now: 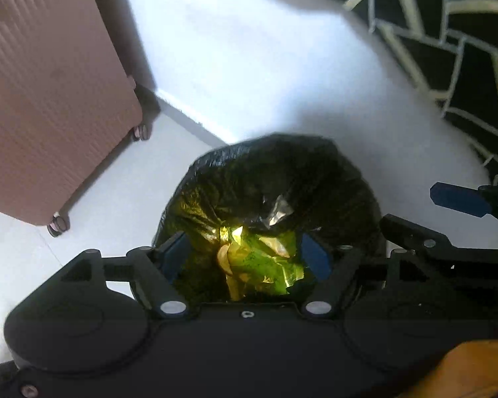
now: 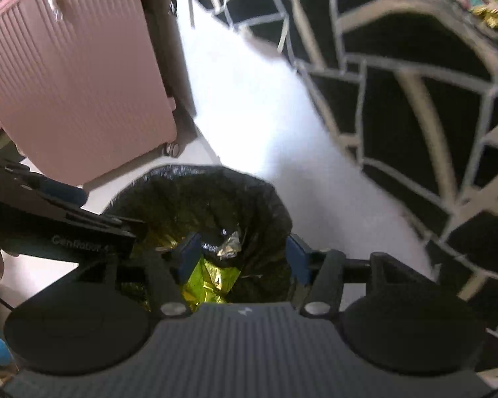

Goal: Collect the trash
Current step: 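Return both tools to the trash pile on the blanket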

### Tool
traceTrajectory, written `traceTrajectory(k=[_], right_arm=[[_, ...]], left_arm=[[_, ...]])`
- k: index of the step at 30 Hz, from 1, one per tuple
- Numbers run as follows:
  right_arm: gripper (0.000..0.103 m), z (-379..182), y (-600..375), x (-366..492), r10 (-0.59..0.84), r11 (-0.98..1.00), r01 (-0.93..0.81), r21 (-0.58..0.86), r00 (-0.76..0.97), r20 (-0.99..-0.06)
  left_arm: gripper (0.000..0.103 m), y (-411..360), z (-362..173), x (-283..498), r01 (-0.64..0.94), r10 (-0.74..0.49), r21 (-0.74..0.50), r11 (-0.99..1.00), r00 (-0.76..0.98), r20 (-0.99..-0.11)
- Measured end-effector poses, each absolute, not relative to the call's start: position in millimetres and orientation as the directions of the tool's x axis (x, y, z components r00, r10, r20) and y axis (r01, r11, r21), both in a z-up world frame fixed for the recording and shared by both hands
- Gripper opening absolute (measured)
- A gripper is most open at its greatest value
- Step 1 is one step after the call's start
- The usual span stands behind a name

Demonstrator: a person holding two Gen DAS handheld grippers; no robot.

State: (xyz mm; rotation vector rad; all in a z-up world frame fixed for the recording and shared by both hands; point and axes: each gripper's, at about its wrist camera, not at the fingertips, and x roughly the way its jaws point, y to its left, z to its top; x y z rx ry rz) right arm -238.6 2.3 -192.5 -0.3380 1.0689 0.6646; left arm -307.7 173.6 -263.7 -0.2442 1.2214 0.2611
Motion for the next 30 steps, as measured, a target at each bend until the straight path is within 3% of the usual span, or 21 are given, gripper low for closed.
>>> traceTrajectory(k=[15, 30], right_arm=[[0.07, -6.0, -63.1, -246.9, 0.343, 0.879, -0.475, 0.043, 0.564, -0.751], [0.07, 100.4, -131.6, -182.4, 0.099, 0.994, -0.102, 0.026, 0.809, -0.579]], left_arm=[[0.081, 117.8, -61.9, -294.4, -0.192, 0.073, -0.038, 0.981, 0.539, -0.839], [0.086, 67.5, 67.9, -198.8, 0.085, -0.086, -0.036, 0.996, 0.721, -0.688]])
